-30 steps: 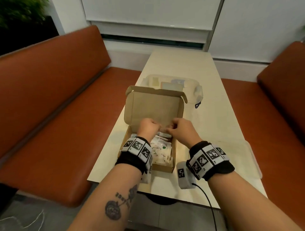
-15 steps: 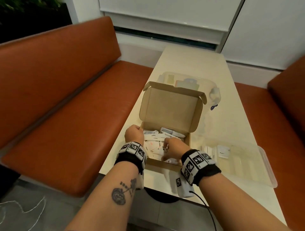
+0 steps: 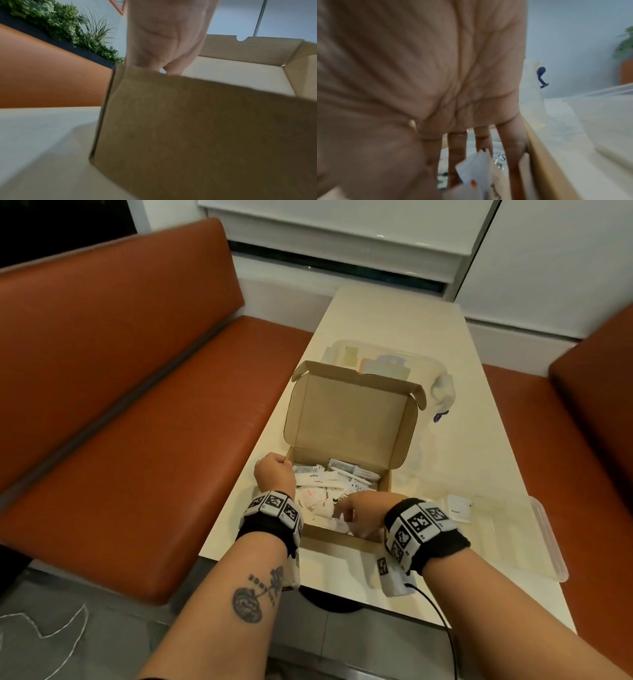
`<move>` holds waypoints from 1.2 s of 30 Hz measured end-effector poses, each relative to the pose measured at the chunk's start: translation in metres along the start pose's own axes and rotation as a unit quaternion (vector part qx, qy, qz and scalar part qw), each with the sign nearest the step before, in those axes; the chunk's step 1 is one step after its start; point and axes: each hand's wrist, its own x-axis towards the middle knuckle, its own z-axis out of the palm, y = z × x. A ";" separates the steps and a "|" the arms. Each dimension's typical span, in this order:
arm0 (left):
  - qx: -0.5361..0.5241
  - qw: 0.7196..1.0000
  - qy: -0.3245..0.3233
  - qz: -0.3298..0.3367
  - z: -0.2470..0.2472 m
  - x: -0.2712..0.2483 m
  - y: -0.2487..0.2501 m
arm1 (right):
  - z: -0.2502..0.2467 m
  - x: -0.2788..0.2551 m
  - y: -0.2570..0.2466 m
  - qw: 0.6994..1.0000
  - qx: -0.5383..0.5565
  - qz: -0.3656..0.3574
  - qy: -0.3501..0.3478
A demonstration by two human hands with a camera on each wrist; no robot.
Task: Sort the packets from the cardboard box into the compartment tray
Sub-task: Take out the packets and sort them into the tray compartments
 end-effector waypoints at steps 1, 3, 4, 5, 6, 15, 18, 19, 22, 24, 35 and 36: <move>-0.002 1.000 0.001 0.000 0.000 0.000 0.000 | 0.002 0.000 -0.001 1.000 -0.008 -0.006 0.005; -0.003 1.000 0.000 0.003 0.001 -0.001 -0.001 | 0.007 0.002 -0.003 1.000 -0.010 -0.020 0.005; 0.000 1.000 -0.001 0.005 0.001 -0.001 -0.001 | 0.009 0.004 -0.003 1.000 -0.002 -0.025 0.002; 0.003 1.000 -0.002 0.008 0.001 -0.001 -0.001 | 0.011 0.005 -0.003 1.000 0.011 -0.027 -0.001; 0.003 1.000 -0.002 0.009 0.001 -0.002 -0.001 | 0.012 0.006 -0.003 0.999 0.023 -0.030 -0.001; 0.003 1.000 0.007 -0.001 0.001 -0.003 -0.001 | 0.021 0.012 -0.002 0.997 0.035 -0.022 0.064; 0.000 1.000 0.009 -0.009 0.001 -0.002 -0.001 | 0.021 0.012 0.000 0.993 -0.015 0.002 0.121; 0.001 1.000 0.008 -0.011 0.001 -0.002 -0.001 | 0.022 0.011 0.000 0.990 -0.023 0.015 0.135; 0.004 1.000 0.009 -0.012 0.001 -0.003 0.000 | 0.023 0.010 0.000 0.988 -0.020 0.048 0.143; 0.006 1.000 0.009 -0.011 0.001 -0.003 0.000 | 0.022 0.012 -0.001 0.989 -0.016 0.051 0.139; 0.029 0.999 0.005 -0.018 0.002 -0.004 0.002 | 0.023 0.017 0.004 0.993 -0.032 0.042 0.109; 0.030 0.999 0.005 -0.019 0.002 -0.004 0.003 | 0.023 0.017 0.004 0.993 -0.031 0.040 0.106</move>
